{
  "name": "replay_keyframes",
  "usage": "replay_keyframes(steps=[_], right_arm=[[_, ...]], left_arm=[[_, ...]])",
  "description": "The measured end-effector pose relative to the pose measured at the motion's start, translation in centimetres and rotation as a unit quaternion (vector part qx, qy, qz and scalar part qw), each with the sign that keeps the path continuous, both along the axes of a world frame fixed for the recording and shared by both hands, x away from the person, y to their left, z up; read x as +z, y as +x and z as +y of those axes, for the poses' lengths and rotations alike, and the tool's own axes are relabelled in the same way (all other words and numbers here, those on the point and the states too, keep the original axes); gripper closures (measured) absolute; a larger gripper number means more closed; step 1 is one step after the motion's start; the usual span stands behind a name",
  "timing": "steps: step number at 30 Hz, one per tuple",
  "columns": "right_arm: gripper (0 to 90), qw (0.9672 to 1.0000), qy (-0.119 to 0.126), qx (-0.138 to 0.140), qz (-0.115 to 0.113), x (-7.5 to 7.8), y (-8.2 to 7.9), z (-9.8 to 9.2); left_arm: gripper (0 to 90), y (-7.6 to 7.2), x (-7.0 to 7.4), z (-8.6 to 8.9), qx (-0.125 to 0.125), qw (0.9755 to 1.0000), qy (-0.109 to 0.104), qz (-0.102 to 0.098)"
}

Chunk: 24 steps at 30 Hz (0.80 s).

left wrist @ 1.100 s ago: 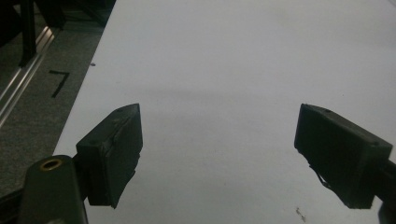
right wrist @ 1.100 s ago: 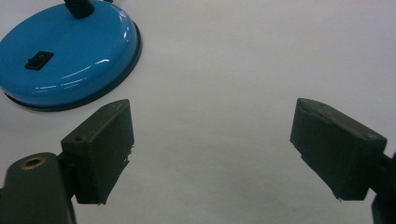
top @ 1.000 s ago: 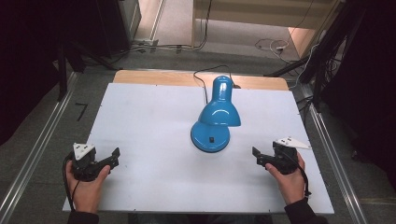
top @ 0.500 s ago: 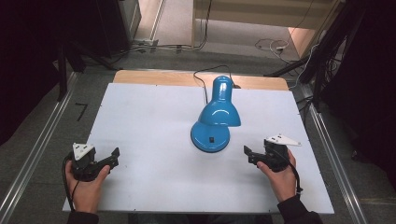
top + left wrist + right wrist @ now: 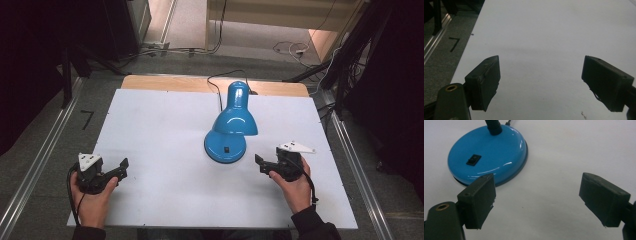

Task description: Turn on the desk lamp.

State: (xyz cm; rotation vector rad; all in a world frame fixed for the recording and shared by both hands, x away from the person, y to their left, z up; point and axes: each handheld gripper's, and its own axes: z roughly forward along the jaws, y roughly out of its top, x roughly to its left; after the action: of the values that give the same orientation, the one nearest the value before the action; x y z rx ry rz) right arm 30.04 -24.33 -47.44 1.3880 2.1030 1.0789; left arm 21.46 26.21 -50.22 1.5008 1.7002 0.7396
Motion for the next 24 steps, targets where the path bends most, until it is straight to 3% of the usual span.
replay_keyframes(steps=[20,24], right_arm=[[13.0,0.9997,-0.009,0.024,-0.003,-0.1,-0.1,1.7],[13.1,0.9997,0.002,0.023,0.0,0.2,0.1,1.9]], left_arm=[[16.1,0.1,0.0,-0.2,-0.008,1.0,0.002,0.0],[16.1,0.0,0.0,-0.1,-0.005,0.9999,-0.009,-0.003]])
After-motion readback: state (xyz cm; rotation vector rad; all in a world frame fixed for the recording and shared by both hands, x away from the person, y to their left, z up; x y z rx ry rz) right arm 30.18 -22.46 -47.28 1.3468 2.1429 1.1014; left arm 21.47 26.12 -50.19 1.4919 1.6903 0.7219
